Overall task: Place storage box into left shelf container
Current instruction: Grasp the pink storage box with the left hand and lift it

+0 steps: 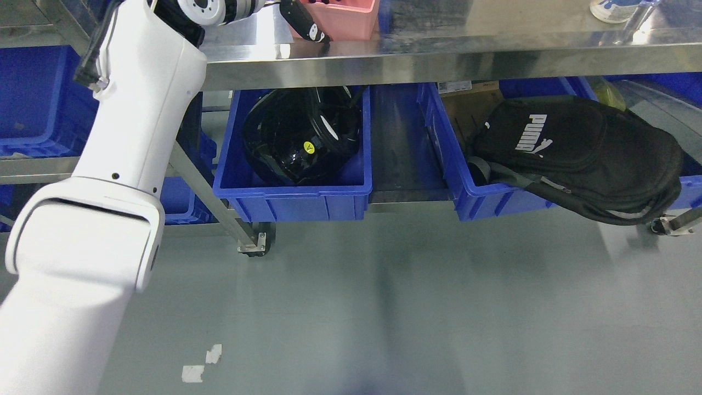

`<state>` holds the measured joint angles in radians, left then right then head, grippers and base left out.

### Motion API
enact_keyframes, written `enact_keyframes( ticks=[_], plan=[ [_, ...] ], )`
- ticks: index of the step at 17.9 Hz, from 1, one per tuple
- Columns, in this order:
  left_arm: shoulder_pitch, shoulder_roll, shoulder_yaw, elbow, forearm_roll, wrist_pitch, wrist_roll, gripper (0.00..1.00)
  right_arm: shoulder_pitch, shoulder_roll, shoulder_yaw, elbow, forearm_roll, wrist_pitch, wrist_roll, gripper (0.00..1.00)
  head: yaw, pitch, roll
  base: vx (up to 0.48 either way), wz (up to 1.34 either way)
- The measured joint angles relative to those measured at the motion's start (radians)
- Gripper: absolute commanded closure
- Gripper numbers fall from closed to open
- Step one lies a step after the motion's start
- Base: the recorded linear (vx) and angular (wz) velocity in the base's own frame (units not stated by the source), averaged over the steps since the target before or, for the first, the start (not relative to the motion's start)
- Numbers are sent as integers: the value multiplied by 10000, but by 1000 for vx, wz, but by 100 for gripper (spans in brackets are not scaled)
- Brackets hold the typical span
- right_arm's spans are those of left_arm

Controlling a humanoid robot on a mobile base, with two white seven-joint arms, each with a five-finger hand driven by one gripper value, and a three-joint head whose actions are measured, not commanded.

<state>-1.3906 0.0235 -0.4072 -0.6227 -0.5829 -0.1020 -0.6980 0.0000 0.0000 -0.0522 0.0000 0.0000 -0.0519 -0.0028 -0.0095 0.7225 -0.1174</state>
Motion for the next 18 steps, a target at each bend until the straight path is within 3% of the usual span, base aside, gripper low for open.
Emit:
enact_keyframes(
  ticks=[1, 6, 10, 13, 18],
  plan=[
    [23, -28, 134, 72, -26, -182, 18, 81, 0, 0, 0, 0, 0, -20, 0, 0, 0, 0, 0, 0, 0],
    [234, -105, 924, 267, -51, -899, 115, 96, 0, 0, 0, 0, 0, -31, 2, 0, 0, 0, 0, 0, 0],
    [621, -145, 1882, 320, 333, -1496, 234, 100, 0, 0, 0, 0, 0, 20, 6, 0, 0, 0, 0, 0, 0],
    [1088, -167, 2444, 209, 1572, -2172, 209, 100, 0, 0, 0, 0, 0, 24, 7, 0, 0, 0, 0, 1, 13],
    [2031, -194, 3108, -408, 5010, -2555, 209, 100, 0, 0, 0, 0, 0, 24, 12, 0, 0, 0, 0, 0, -5]
  ],
)
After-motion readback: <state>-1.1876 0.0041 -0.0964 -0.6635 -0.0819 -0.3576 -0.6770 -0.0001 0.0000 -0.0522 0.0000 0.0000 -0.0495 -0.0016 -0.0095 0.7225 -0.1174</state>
